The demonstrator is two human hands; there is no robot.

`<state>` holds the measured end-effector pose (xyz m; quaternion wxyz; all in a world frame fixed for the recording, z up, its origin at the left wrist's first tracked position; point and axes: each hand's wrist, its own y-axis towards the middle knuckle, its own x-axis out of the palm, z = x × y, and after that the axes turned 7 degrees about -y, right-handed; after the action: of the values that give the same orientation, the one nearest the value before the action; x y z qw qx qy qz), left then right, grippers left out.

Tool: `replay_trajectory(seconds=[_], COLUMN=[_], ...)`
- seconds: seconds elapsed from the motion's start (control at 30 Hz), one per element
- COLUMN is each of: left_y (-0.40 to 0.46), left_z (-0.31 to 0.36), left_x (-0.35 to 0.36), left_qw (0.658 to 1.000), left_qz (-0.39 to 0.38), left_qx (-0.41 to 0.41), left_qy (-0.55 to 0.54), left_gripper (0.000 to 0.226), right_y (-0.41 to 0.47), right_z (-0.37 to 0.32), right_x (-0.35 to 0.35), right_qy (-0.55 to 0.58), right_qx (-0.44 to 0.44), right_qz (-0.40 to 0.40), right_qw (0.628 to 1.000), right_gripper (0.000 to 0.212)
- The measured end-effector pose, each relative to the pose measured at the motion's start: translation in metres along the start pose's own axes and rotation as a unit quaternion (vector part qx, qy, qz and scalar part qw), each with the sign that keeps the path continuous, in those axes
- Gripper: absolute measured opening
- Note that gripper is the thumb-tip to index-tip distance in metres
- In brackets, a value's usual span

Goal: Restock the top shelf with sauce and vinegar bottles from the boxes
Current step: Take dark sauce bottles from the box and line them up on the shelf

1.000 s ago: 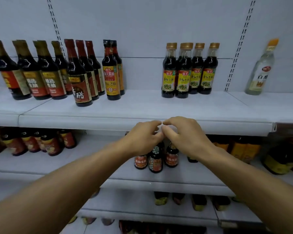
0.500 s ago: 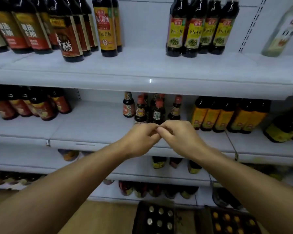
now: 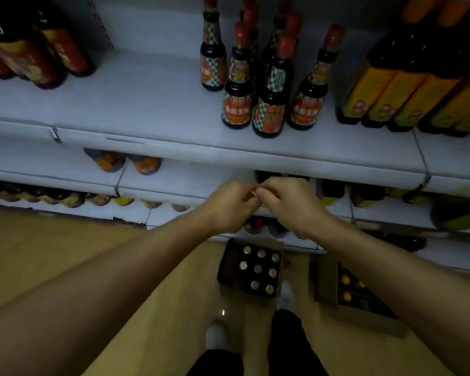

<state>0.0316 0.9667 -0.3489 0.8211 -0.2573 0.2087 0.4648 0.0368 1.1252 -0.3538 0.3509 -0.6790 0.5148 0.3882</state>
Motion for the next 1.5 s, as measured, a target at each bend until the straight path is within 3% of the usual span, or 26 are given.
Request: replay_trajectory(seconds=[0.2,0.67,0.8,1.0,1.1,1.33,1.5], left_y=[0.01,0.039,0.048,0.064,0.071,0.077,0.084], left_z=[-0.055,-0.205,-0.252,-0.305,-0.327,-0.372,-0.395], left_x=[0.044,0.172,0.206,0.247,0.27,0.304,0.316], left_qw=[0.997,0.98,0.972,0.959,0.949,0.927,0.924], left_qz=[-0.023,-0.043,-0.058,-0.068,-0.061,-0.051,-0.047], left_qx=[-0.056,-0.191,-0.227,-0.266,-0.295,-0.345,-0.352], left_qy=[-0.047,-0.026,-0.027,-0.062,-0.091,-0.138,-0.141], left_gripper=[0.021,0.033,0.032,0.029,0.027,0.03,0.03], right_y=[0.001,0.005,0.006,0.012,0.019,0.025,0.028], right_z=[0.03,0.141,0.17,0.207,0.225,0.251,0.261], right_x=[0.062,0.251,0.31,0.389,0.431,0.507,0.542], right_qy=[0.022,0.019,0.017,-0.044,-0.102,-0.262,-0.292], right_qx=[0.008,0.02,0.047,0.08,0.062,-0.009,-0.027], right_qz=[-0.043,-0.145,-0.207,-0.27,-0.3,-0.317,-0.326], right_qw=[0.999,0.989,0.977,0.959,0.946,0.911,0.899], right_gripper=[0.026,0.031,0.03,0.027,0.013,0.06,0.069])
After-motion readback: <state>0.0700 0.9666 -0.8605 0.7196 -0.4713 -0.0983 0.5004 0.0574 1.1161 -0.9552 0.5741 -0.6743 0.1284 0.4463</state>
